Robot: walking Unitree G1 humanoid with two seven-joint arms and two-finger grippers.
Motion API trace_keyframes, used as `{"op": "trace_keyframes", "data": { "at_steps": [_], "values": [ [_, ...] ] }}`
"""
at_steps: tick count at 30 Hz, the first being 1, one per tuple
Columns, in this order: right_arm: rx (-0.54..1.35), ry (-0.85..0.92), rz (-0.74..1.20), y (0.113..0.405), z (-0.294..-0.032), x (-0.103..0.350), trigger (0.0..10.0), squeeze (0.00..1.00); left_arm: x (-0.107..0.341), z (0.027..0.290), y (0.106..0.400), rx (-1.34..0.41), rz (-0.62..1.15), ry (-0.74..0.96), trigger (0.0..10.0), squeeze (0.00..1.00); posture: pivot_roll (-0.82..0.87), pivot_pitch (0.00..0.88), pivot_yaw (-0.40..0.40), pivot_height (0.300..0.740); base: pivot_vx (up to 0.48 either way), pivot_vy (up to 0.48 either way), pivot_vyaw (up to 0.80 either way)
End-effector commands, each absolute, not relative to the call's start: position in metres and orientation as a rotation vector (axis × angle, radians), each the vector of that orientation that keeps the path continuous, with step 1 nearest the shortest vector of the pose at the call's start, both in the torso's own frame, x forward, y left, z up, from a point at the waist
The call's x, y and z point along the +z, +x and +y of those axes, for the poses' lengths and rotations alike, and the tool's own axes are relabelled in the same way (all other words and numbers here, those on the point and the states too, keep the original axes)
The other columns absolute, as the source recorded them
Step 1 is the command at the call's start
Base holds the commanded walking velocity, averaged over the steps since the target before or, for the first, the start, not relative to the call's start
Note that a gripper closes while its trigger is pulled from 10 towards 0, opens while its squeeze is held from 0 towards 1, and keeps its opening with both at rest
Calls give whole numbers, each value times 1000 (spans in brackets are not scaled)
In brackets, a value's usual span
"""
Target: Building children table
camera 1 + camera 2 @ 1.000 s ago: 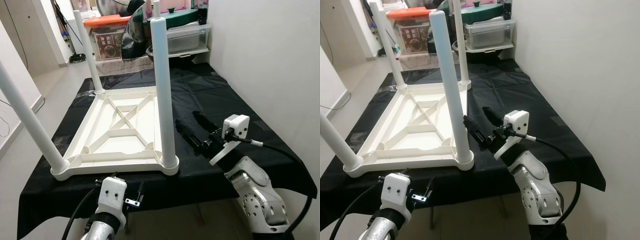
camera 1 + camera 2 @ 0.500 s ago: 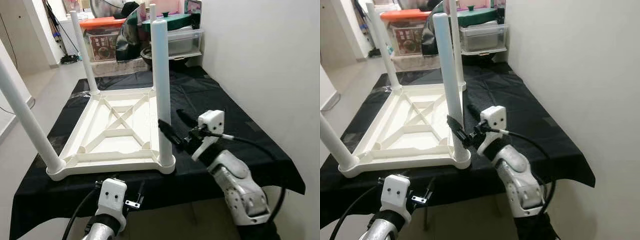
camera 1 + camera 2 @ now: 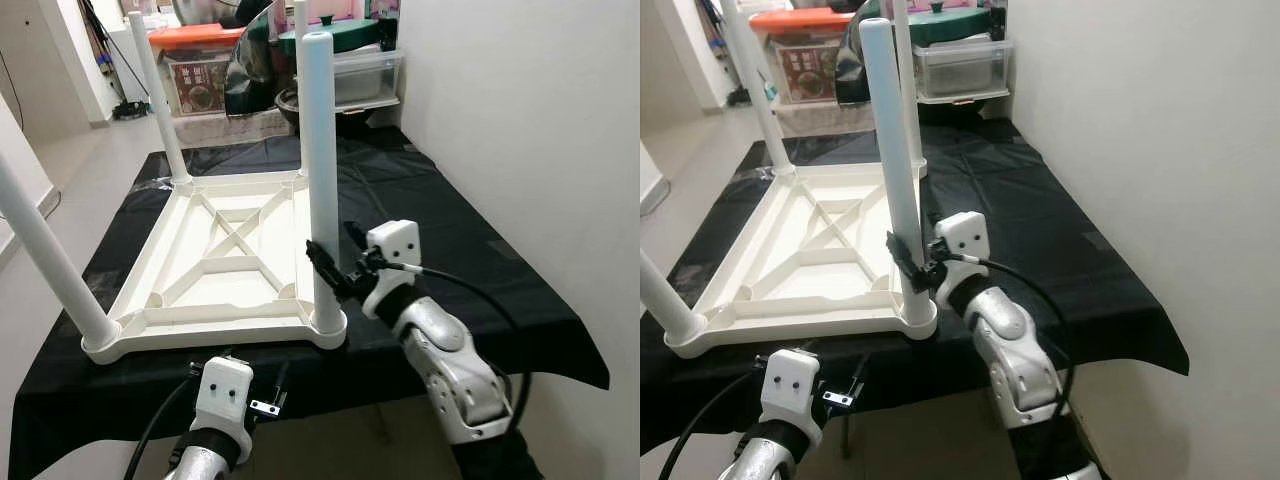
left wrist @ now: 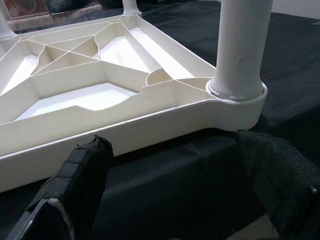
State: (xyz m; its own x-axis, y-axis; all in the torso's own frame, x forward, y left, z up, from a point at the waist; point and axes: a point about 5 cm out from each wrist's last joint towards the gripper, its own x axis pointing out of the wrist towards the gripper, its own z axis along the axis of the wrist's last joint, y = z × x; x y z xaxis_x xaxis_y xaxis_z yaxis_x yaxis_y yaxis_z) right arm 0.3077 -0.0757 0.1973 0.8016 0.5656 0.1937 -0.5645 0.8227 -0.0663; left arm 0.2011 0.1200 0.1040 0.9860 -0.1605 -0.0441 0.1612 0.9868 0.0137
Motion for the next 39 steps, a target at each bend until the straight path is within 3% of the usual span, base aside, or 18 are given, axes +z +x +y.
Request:
{"op": "trace_keyframes", "data": {
  "at_steps": [1, 4, 5, 6, 10, 11, 12, 23, 24, 26, 27, 39],
  "values": [
    [568, -45, -190, 314, -67, 197, 10000, 0, 105, 120, 199, -156, 48, 22, 10000, 0, -69, 18, 17, 740, 0, 0, 0],
    [545, -62, -180, 316, -64, 197, 10000, 0, 105, 120, 199, -156, 48, 21, 10000, 0, -69, 18, 17, 740, 0, 0, 0],
    [552, -59, -172, 316, -52, 195, 10000, 553, 104, 120, 198, -154, 52, 19, 10000, 0, -67, 19, 12, 740, 0, 0, 0],
    [555, -59, -170, 315, -49, 195, 10000, 1000, 104, 120, 198, -153, 53, 18, 10000, 0, -67, 19, 12, 740, 0, 0, 0],
    [561, -53, -167, 315, -44, 195, 10000, 1000, 104, 120, 198, -153, 54, 18, 10000, 0, -63, 23, 11, 740, 0, 0, 0],
    [566, -53, -164, 316, -41, 195, 10000, 596, 104, 120, 198, -153, 56, 18, 10000, 0, -63, 23, 11, 740, 0, 0, 0],
    [562, -53, -159, 316, -38, 195, 10000, 0, 104, 121, 198, -152, 57, 18, 10000, 0, -62, 24, 12, 740, 0, 0, 0],
    [374, -149, -80, 325, -40, 189, 10000, 0, 105, 119, 197, -149, 60, 15, 10000, 0, -60, 42, 5, 740, 0, 0, 0],
    [344, -169, -75, 326, -39, 188, 4588, 0, 105, 119, 196, -147, 61, 13, 10000, 0, -58, 46, 6, 740, 0, 0, 0],
    [325, -183, -72, 326, -38, 187, 4588, 0, 105, 118, 196, -146, 62, 12, 10000, 0, -57, 50, 4, 740, 0, 0, 0],
    [310, -180, -60, 325, -38, 185, 0, 0, 105, 118, 195, -144, 62, 11, 10000, 0, -55, 54, 2, 740, 0, 0, 0],
    [186, -81, 16, 342, -51, 179, 0, 0, 107, 118, 191, -138, 74, 7, 10000, 0, -40, 86, 4, 740, 0, 0, 0]
  ]
}}
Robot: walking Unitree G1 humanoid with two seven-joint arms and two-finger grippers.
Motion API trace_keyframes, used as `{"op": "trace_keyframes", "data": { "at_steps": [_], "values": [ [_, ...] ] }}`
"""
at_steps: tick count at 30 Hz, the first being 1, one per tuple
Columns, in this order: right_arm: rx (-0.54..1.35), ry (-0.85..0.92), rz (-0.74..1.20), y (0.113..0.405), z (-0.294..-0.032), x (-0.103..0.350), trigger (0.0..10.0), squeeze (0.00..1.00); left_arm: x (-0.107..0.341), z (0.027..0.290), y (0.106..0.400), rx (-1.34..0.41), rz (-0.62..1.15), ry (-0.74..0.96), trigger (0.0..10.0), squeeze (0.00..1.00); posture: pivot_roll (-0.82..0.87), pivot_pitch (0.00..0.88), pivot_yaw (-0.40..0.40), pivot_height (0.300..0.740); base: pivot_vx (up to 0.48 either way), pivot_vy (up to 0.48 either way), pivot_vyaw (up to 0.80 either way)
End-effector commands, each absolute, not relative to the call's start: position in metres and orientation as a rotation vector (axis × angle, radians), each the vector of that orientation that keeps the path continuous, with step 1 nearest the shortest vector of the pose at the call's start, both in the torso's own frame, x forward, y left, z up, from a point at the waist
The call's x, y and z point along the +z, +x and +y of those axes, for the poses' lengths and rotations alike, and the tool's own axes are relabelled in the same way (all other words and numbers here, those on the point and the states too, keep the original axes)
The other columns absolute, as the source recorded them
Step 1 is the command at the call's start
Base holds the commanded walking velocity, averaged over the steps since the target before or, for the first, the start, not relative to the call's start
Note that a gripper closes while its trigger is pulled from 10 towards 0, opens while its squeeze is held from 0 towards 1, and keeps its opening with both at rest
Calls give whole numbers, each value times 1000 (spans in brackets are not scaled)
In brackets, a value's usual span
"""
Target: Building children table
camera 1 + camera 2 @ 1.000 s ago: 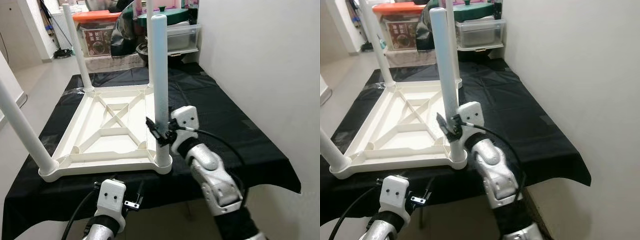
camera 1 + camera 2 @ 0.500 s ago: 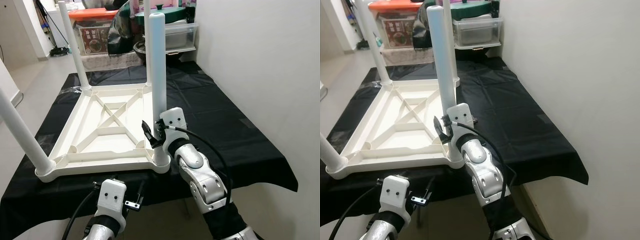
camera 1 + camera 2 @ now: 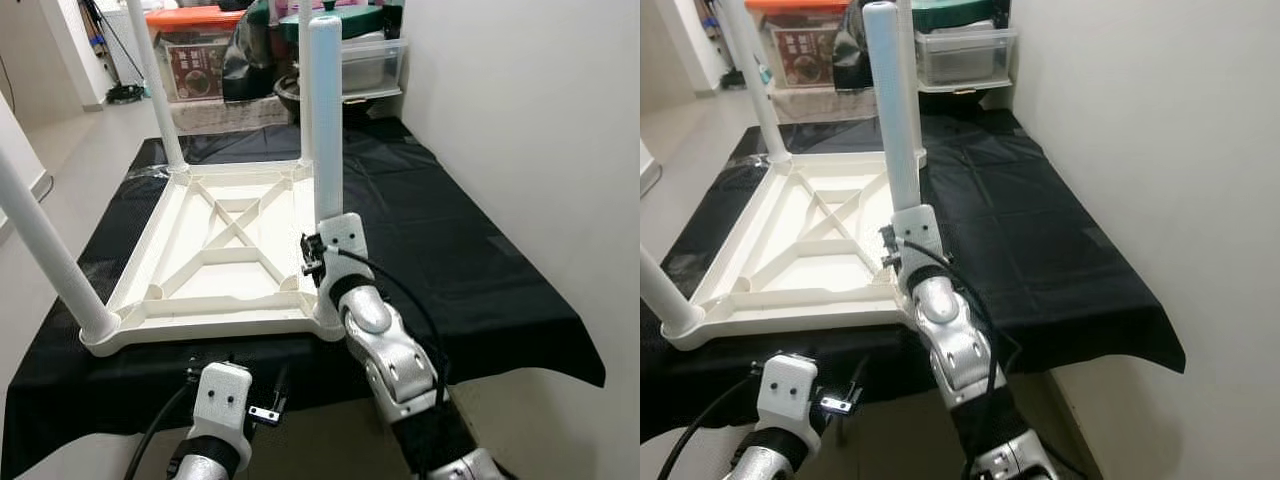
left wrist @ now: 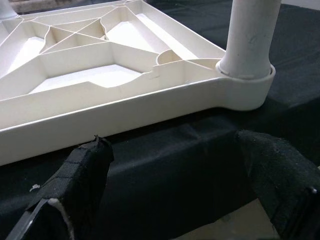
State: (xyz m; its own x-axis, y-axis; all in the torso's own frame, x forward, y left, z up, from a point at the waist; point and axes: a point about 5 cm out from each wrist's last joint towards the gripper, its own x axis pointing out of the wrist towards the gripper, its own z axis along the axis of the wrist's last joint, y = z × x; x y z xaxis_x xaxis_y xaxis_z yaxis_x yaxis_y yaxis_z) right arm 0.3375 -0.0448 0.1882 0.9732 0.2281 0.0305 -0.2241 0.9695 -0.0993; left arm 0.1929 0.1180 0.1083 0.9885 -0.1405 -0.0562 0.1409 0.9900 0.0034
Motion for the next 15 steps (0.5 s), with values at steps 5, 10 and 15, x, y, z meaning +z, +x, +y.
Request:
{"op": "trace_keyframes", "data": {
  "at_steps": [5, 10, 15],
  "values": [
    [221, 120, 41, 358, -52, 186, 0, 0, 107, 118, 190, -139, 78, 9, 10000, 0, -34, 94, 10, 740, 0, 0, 0],
    [307, 341, 78, 380, -55, 198, 0, 0, 109, 118, 187, -145, 83, 9, 10000, 0, -21, 113, 18, 740, 0, 0, 0],
    [371, 473, 116, 392, -53, 210, 0, 0, 110, 118, 184, -148, 88, 9, 10000, 0, -12, 124, 16, 740, 0, 0, 0]
  ]
}}
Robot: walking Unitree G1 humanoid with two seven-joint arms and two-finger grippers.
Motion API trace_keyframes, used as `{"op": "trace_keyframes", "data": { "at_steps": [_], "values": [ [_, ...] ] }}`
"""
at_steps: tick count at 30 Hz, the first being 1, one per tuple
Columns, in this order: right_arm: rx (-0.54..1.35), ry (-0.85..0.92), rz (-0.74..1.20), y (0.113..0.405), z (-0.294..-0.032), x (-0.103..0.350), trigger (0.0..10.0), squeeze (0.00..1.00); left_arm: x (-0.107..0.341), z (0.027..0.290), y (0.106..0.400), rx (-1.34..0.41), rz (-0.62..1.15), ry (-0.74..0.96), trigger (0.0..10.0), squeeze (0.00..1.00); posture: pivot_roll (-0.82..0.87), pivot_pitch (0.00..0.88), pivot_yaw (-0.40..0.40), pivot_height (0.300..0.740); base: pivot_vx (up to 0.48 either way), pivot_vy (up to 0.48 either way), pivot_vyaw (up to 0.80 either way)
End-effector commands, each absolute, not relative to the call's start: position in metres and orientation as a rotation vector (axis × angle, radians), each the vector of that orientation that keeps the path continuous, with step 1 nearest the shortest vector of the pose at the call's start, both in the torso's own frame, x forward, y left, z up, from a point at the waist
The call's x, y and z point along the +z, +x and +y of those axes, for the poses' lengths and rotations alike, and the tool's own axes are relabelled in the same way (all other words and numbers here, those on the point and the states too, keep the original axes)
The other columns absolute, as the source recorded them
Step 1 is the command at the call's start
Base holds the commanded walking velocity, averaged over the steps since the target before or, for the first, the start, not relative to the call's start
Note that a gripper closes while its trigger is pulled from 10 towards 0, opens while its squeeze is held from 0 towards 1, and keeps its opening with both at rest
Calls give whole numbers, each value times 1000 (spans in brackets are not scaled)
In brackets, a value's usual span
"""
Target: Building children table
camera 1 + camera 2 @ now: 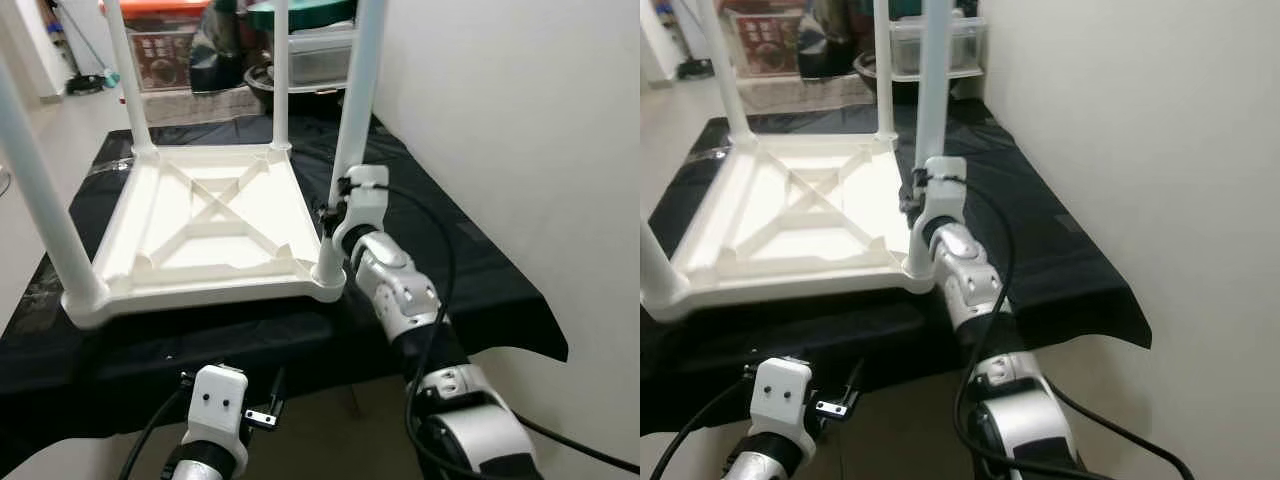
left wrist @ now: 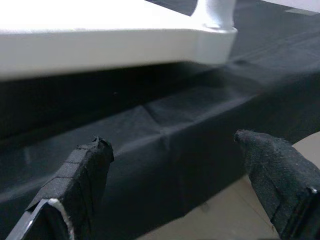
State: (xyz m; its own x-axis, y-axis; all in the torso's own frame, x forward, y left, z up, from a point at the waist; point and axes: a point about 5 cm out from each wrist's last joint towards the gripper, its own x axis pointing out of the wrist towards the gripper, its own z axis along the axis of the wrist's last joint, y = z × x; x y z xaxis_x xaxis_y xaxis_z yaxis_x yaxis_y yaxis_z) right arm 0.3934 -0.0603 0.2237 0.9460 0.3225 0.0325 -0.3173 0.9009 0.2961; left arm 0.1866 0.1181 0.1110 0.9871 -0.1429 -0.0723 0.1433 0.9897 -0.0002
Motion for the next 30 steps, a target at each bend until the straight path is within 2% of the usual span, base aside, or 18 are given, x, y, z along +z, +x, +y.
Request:
{"op": "trace_keyframes", "data": {
  "at_steps": [1, 4, 6, 9, 11, 15, 18, 25, 26, 27, 28, 30],
  "values": [
    [386, 505, 130, 394, -51, 212, 0, 0, 110, 118, 183, -148, 90, 9, 10000, 0, -6, 128, 16, 740, 0, 0, 0],
    [412, 574, 162, 395, -48, 213, 0, 0, 111, 119, 183, -148, 94, 10, 10000, 0, -3, 130, 18, 740, 0, 0, 0],
    [413, 735, 245, 397, -44, 208, 0, 0, 111, 119, 181, -148, 99, 11, 10000, 0, 3, 137, 22, 740, 0, 0, 0],
    [417, 795, 289, 397, -41, 203, 0, 0, 111, 119, 180, -149, 101, 11, 10000, 0, 3, 137, 22, 740, 0, 0, 0],
    [378, 896, 426, 392, -33, 181, 0, 0, 112, 120, 179, -153, 106, 14, 10000, 0, 14, 134, 29, 740, 0, 0, 0],
    [346, 964, 544, 384, -23, 162, 0, 0, 112, 120, 178, -157, 108, 16, 10000, 0, 14, 134, 29, 740, 0, 0, 0],
    [323, 1050, 640, 373, -5, 145, 0, 0, 112, 119, 178, -160, 114, 20, 10000, 0, 23, 123, 26, 740, 0, 0, 0],
    [309, 1069, 663, 367, 15, 146, 0, 0, 112, 118, 177, -163, 116, 23, 10000, 0, 25, 119, 23, 740, 0, 0, 0],
    [237, 1080, 637, 370, 14, 148, 5686, 0, 112, 118, 177, -164, 117, 22, 10000, 0, 22, 113, 19, 740, 0, 0, 0],
    [237, 1080, 637, 370, 14, 148, 5686, 0, 112, 118, 177, -164, 117, 22, 10000, 0, 22, 113, 19, 740, 0, 0, 0],
    [217, 1083, 630, 371, 14, 148, 10000, 0, 112, 118, 177, -165, 117, 22, 10000, 0, 22, 113, 19, 740, 0, 0, 0],
    [91, 1109, 599, 375, 6, 149, 10000, 0, 111, 117, 177, -164, 119, 21, 10000, 0, 19, 107, 12, 740, 0, 0, 0]
  ]
}}
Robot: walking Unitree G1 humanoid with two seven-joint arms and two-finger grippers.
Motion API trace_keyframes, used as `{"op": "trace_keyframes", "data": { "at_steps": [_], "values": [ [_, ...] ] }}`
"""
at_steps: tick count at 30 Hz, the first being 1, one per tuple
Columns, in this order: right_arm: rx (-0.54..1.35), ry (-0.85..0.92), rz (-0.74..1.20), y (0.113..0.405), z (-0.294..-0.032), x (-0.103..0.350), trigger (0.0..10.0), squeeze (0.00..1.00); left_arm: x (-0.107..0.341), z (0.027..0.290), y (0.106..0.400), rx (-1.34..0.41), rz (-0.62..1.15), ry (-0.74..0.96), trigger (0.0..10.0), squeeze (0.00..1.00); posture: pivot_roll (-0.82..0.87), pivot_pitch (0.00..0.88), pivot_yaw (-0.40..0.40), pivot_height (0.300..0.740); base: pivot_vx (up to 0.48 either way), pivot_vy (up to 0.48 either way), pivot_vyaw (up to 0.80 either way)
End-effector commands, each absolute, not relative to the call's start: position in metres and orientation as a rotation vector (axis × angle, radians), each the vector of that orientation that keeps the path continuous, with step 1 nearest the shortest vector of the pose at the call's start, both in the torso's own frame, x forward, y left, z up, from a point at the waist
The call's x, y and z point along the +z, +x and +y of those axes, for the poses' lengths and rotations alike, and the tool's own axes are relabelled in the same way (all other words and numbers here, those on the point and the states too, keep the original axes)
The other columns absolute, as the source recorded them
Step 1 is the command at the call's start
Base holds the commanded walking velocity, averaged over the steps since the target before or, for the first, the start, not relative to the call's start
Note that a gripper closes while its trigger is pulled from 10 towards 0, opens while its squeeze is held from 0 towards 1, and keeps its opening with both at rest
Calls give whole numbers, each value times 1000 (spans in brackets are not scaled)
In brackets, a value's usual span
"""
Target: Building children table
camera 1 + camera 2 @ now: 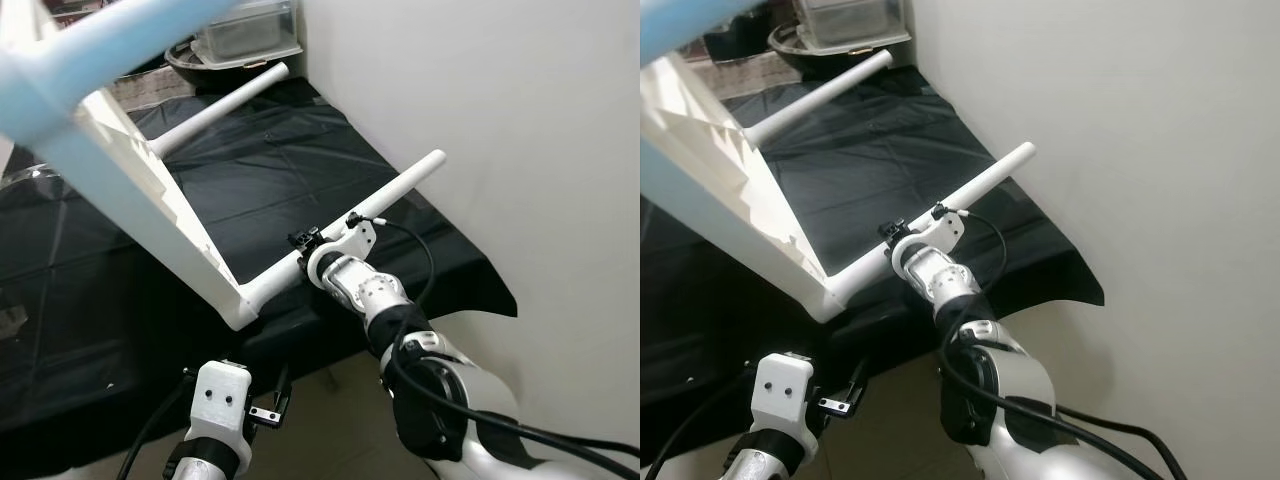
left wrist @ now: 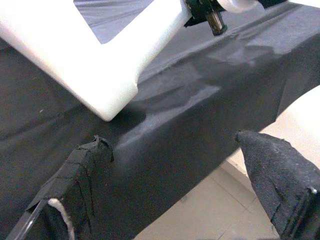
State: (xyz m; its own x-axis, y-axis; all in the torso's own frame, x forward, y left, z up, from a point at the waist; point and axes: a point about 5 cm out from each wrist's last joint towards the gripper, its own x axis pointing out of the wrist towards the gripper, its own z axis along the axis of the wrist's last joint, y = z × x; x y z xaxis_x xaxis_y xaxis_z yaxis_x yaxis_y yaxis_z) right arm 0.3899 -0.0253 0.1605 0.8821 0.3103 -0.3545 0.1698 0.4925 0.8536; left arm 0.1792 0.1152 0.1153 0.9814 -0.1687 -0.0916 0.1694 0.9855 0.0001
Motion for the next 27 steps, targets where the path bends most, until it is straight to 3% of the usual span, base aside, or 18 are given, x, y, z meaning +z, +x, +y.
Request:
{"op": "trace_keyframes", "data": {
  "at_steps": [1, 6, 19, 20, 21, 22, 27],
  "values": [
    [25, 1090, 585, 376, 2, 148, 10000, 0, 111, 116, 177, -164, 120, 20, 10000, 0, 19, 106, 9, 740, 0, 0, 0],
    [-129, 1128, 556, 379, -8, 147, 10000, 0, 111, 115, 178, -162, 121, 19, 10000, 0, 22, 101, 5, 740, 0, 0, 0],
    [-106, 1266, 532, 379, -5, 150, 10000, 0, 111, 115, 179, -159, 120, 21, 10000, 0, 24, 105, 5, 740, 0, 0, 0],
    [-103, 1253, 528, 379, -5, 150, 10000, 757, 111, 116, 180, -160, 119, 22, 10000, 0, 23, 106, 5, 740, 0, 0, 0],
    [-103, 1253, 528, 379, -5, 150, 10000, 757, 111, 116, 180, -160, 119, 22, 10000, 0, 23, 106, 5, 740, 0, 0, 0],
    [-102, 1258, 531, 379, -4, 150, 10000, 1000, 111, 116, 180, -159, 120, 23, 10000, 0, 23, 106, 5, 740, 0, 0, 0],
    [-123, 1293, 542, 379, -5, 148, 10000, 1000, 111, 116, 180, -159, 120, 25, 10000, 0, 23, 102, 7, 740, 0, 0, 0]
  ]
}}
